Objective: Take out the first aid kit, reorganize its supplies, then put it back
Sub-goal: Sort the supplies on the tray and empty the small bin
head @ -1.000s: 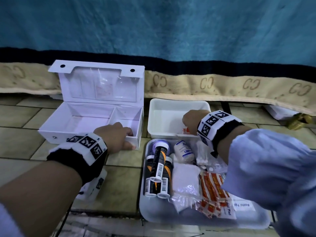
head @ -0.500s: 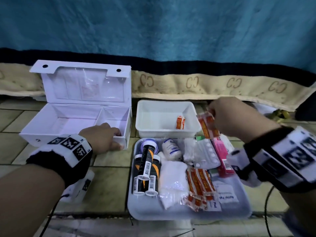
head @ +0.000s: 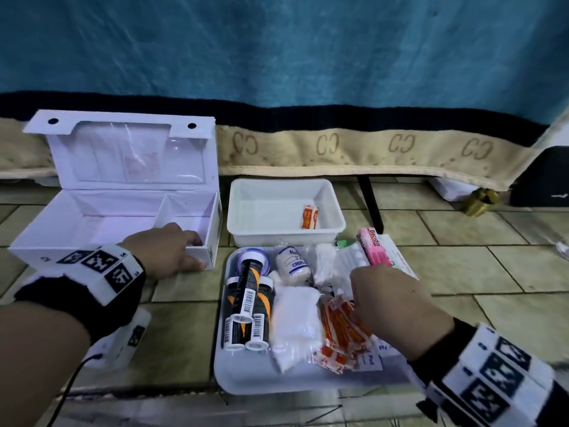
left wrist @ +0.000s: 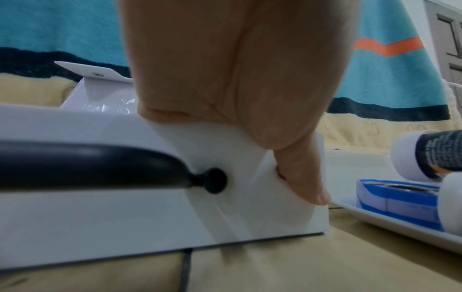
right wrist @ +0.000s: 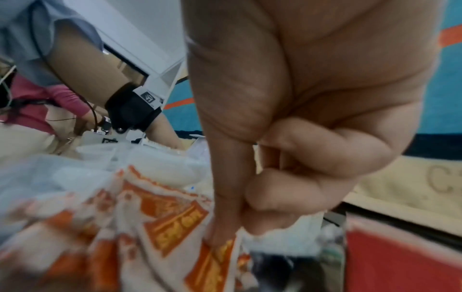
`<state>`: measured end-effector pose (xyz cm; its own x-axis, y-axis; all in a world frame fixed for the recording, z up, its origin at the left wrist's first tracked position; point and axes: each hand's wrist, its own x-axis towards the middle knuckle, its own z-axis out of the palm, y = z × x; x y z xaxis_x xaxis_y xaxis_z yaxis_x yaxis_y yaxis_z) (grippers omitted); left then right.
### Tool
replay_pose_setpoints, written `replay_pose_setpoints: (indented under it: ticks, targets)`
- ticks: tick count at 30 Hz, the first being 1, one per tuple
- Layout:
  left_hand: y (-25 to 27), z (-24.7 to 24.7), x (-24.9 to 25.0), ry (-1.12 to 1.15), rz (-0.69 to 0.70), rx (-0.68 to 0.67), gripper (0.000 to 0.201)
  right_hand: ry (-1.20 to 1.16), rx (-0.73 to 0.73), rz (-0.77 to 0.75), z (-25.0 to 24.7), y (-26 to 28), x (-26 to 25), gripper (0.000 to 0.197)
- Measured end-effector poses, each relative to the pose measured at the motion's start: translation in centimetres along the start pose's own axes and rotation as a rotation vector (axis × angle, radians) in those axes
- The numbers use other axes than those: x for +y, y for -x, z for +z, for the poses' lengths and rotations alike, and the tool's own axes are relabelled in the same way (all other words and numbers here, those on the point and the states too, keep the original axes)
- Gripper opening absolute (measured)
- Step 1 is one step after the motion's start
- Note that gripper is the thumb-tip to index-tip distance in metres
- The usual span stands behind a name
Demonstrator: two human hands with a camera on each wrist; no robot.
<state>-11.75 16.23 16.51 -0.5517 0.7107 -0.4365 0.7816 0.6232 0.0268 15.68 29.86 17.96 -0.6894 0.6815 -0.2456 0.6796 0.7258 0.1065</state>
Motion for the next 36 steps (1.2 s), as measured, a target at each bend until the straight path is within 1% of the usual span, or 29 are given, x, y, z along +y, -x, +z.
replay_pose_setpoints:
  ticks: [1,3,4,7,8,9,10,12,13,15,17,21,23,25,26,28,32,36]
  targets:
    - [0.0,0.0,0.0,0.001,0.000,0.001,0.052,-0.005,0.014,-0.018,-0.8,0.0,-0.1,0.008]
    - [0.0,0.0,0.1,0.000,-0.003,0.005,0.052,-0.062,0.041,-0.041,-3.0,-0.8,-0.2,0.018]
    - [0.0,0.0,0.1,-0.002,-0.006,0.005,0.052,-0.093,0.065,-0.059,-4.1,-1.5,-0.3,0.020]
    - [0.1,-0.1,0.1,0.002,-0.010,0.003,0.052,-0.164,0.134,-0.195,-6.5,-5.1,-1.4,0.014]
    - [0.2,-0.1,0.1,0.003,-0.011,0.000,0.052,-0.168,0.121,-0.247,-6.8,-6.5,-2.1,0.023]
    - [0.2,-0.1,0.2,0.003,-0.013,-0.003,0.053,-0.146,0.084,-0.296,-7.0,-8.0,-2.8,0.031]
    - [0.2,-0.2,0.2,0.002,-0.015,-0.006,0.053,-0.112,0.032,-0.336,-7.0,-9.3,-3.8,0.035]
    - [0.3,-0.2,0.2,0.000,-0.018,-0.006,0.053,-0.076,-0.078,-0.413,-7.1,-11.2,-5.9,0.031]
    - [0.3,-0.2,0.2,0.001,-0.017,-0.008,0.053,-0.103,-0.142,-0.452,-7.0,-11.7,-6.9,0.032]
    - [0.4,-0.2,0.2,-0.002,-0.014,-0.012,0.053,-0.192,-0.242,-0.491,-6.8,-12.2,-8.3,0.046]
    - [0.3,-0.2,0.1,-0.007,-0.012,-0.012,0.055,-0.217,-0.271,-0.501,-6.4,-12.6,-9.1,0.054]
    - [0.2,-0.2,0.0,-0.009,-0.010,-0.016,0.055,-0.252,-0.263,-0.474,-6.0,-13.1,-9.0,0.057]
    - [0.2,-0.2,0.0,-0.010,-0.011,-0.018,0.055,-0.282,-0.279,-0.467,-5.9,-13.2,-8.6,0.049]
    - [0.2,-0.2,0.1,-0.014,-0.007,-0.019,0.055,-0.273,-0.270,-0.451,-5.7,-13.3,-8.2,0.033]
    - [0.2,-0.2,0.1,-0.016,-0.006,-0.020,0.055,-0.257,-0.254,-0.436,-5.6,-13.4,-8.1,0.028]
    - [0.2,-0.2,0.0,-0.020,-0.006,-0.019,0.055,-0.238,-0.229,-0.407,-5.4,-13.5,-8.0,0.026]
    - [0.3,-0.1,0.0,-0.021,-0.010,-0.008,0.056,-0.183,-0.190,-0.412,-4.9,-13.9,-8.1,0.025]
    - [0.2,-0.1,0.1,-0.012,-0.011,-0.006,0.056,-0.116,-0.203,-0.399,-4.5,-14.3,-8.3,0.029]
